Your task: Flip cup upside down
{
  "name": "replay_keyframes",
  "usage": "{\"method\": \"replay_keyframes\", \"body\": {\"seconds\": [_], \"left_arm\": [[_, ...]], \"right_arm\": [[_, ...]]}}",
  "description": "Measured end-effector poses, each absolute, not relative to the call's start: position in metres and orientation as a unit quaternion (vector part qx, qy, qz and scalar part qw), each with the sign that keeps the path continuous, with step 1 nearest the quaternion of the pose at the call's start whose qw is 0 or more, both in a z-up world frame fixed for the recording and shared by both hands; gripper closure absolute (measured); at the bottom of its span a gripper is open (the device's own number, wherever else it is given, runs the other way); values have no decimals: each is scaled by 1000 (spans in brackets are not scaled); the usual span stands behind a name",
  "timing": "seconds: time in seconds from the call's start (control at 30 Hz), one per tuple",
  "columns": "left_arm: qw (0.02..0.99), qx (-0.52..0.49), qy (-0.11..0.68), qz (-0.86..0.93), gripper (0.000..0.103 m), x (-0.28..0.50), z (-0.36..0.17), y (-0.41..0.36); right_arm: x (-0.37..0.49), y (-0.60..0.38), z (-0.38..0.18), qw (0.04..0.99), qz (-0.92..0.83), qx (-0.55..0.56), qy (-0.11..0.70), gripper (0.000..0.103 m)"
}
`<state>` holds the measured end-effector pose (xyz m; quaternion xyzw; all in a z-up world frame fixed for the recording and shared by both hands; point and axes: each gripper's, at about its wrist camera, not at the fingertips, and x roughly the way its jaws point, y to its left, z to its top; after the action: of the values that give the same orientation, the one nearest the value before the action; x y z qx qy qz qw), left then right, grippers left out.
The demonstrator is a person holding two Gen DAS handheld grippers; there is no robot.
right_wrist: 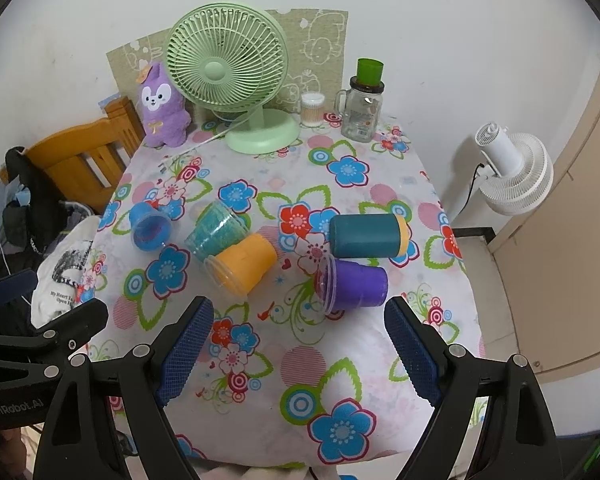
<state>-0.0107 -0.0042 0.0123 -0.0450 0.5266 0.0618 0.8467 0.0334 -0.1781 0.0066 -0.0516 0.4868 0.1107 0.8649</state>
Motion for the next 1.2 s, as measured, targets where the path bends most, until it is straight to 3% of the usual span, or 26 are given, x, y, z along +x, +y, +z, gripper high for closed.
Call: {"method": "replay_keyframes", "body": {"seconds": [1.2], "left_arm": [[824, -78, 554, 88, 0, 44, -11, 43]], "right_arm": [[100, -136, -3, 849, 117, -66, 511, 14]]}}
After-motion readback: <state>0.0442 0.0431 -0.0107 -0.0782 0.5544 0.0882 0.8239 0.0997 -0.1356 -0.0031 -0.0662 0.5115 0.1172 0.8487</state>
